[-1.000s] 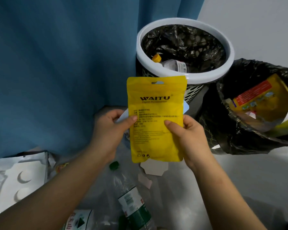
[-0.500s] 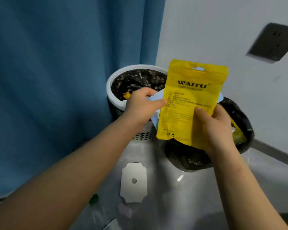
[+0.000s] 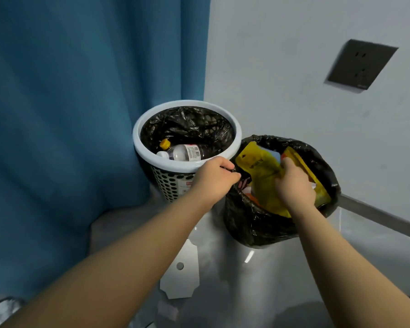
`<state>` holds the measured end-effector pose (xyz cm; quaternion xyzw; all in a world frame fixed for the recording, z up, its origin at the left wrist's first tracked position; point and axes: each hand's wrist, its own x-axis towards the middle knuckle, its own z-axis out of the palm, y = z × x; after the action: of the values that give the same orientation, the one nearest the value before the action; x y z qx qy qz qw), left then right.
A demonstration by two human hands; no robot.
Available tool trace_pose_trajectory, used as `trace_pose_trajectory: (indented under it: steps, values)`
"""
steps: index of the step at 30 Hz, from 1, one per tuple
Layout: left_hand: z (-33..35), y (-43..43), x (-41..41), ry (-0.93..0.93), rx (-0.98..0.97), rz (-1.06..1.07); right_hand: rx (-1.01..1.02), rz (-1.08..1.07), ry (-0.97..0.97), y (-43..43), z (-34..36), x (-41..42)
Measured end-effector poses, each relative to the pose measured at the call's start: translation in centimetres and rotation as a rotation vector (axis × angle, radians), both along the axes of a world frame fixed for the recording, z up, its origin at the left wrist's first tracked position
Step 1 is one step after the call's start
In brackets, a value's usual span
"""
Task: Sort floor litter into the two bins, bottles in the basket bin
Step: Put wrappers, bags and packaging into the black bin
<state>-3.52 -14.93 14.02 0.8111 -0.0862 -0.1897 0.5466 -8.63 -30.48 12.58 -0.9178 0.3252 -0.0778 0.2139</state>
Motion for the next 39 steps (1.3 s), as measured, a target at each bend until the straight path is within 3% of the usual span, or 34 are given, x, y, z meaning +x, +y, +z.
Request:
trace_pose_trajectory:
  steps: [7,10,15,20,24,27,31,34,39]
  values:
    - [-1.4,0.7,-0.3,0.007,0.034,-0.032,0.031,0.134,0.393,-0.1,-2.8,1.8]
    - [-1.9,1.3,-0.4,0.013,0.050,-0.062,0.085,0.071,0.440,0.0,-3.4,1.9]
    - [-2.9,3.4,-0.2,-0.029,0.094,-0.081,-0.116,0.035,0.045,2.1,-1.1,0.7]
    - [-4.5,7.0,-0.2,-0.079,0.192,-0.108,-0.190,0.312,-0.270,6.5,-0.6,-0.7]
    - [-6.9,11.0,-0.6,-0.055,0.247,-0.089,-0.072,0.563,-0.351,11.1,-2.2,-1.9]
    - [-9.1,13.9,-1.2,-0.004,0.300,-0.062,0.085,0.685,-0.234,13.7,-5.4,-2.3]
    - [-12.1,16.8,-3.1,0.071,0.385,-0.065,0.194,0.714,0.109,15.8,-11.4,-2.9]
    - [-14.5,18.2,-4.6,0.067,0.502,-0.139,0.243,0.616,0.312,17.0,-14.8,-3.5]
    - [-17.9,19.1,-6.4,-0.026,0.693,-0.217,0.443,0.347,0.480,18.4,-19.0,-4.4]
